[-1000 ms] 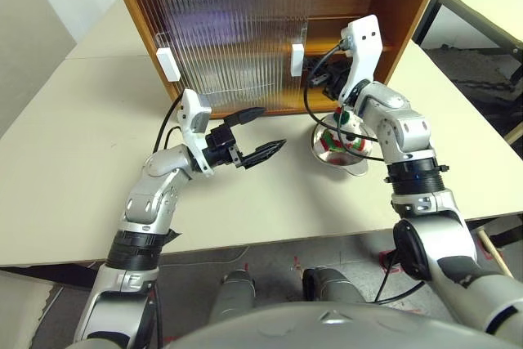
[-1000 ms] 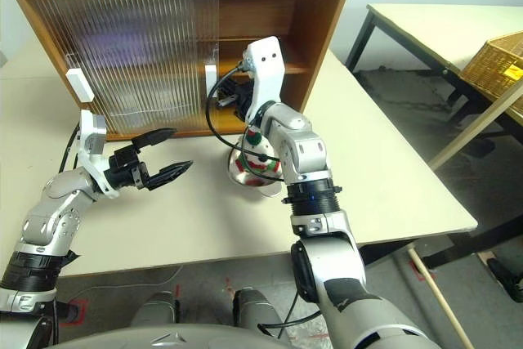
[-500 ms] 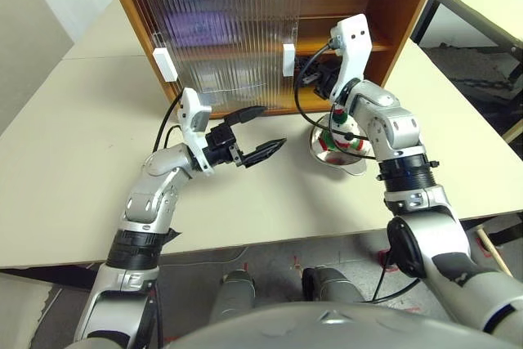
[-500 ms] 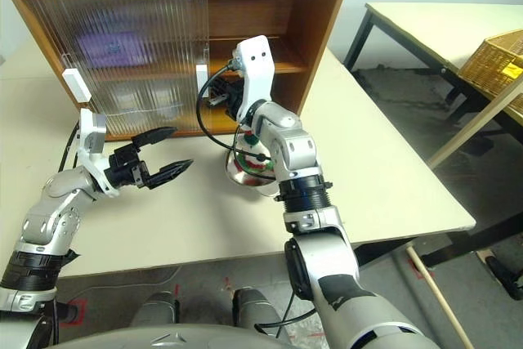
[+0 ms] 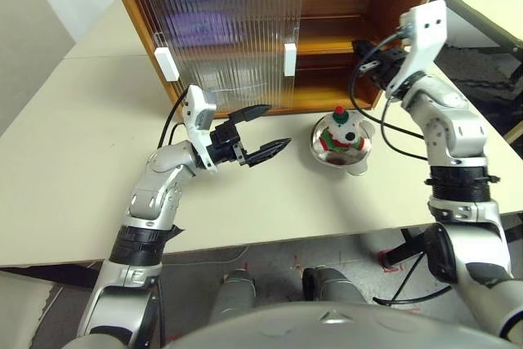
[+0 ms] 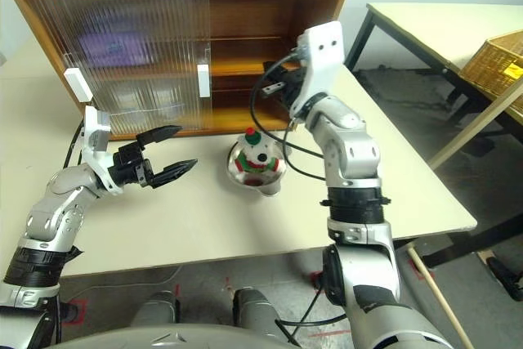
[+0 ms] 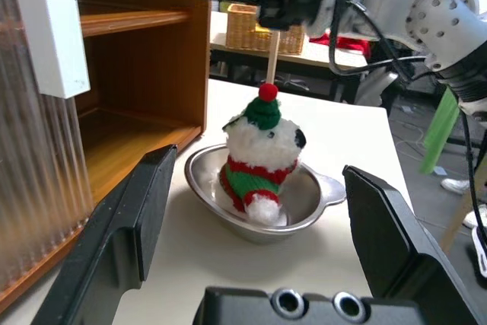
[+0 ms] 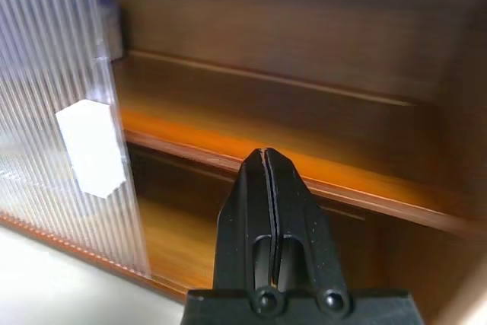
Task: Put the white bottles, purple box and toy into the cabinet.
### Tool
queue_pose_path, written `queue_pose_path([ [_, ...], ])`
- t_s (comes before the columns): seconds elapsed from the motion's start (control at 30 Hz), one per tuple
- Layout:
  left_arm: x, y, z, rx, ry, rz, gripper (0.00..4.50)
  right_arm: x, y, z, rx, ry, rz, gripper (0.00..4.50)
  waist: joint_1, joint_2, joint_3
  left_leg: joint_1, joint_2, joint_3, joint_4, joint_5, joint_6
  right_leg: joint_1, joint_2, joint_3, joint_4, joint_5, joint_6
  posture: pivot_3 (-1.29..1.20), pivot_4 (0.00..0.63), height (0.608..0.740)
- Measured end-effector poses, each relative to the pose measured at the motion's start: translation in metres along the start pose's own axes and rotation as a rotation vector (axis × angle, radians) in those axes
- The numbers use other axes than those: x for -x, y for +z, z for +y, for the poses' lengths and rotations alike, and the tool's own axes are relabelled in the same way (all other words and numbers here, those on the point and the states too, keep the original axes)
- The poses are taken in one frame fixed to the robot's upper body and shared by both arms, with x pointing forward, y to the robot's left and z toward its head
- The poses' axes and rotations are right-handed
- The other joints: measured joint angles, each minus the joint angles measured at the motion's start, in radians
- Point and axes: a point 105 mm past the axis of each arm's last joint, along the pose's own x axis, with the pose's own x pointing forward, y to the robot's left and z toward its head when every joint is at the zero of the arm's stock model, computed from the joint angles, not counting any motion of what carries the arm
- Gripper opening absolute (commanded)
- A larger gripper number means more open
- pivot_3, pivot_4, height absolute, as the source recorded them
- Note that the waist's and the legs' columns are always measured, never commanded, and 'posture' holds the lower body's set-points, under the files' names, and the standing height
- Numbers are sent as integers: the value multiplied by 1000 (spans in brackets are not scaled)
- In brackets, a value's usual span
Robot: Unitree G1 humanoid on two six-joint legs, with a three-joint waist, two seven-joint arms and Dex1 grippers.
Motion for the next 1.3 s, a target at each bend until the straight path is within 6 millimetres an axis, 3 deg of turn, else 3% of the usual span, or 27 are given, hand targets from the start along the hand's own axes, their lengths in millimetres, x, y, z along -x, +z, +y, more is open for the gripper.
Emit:
queue_pose_path([
  [0.07,0,0,0,-1,-2,1,4500,12,5,5,7,39,-27,49,-2,0,0,1,0,1,0,0,0,1,0,0,0,0,0,34,67,740],
  [0.17,0,0,1,1,-6,3,4500,29,10,12,6,98,-62,915,-6,0,0,3,-1,2,2,0,1,5,1,0,0,0,1,31,68,740],
  [0.47,2,-2,2,3,-13,14,4500,78,-20,35,-54,286,14,4276,-12,0,0,4,-1,3,4,1,1,9,1,0,-2,-1,2,33,69,740],
  [0.5,2,-2,2,2,-14,14,4500,80,-20,36,-46,294,17,4467,-13,0,0,4,-1,3,4,1,1,9,1,0,-2,-1,2,33,69,740],
  [0.7,3,-2,1,2,-18,15,4500,89,-35,46,10,359,70,4467,-19,0,0,4,-1,2,3,1,1,8,1,0,-2,-1,2,38,68,740],
  [1.3,3,-2,2,4,-7,16,4500,66,-64,58,41,386,80,4467,-12,0,0,4,-1,0,2,1,1,8,0,0,-3,-1,3,68,70,740],
])
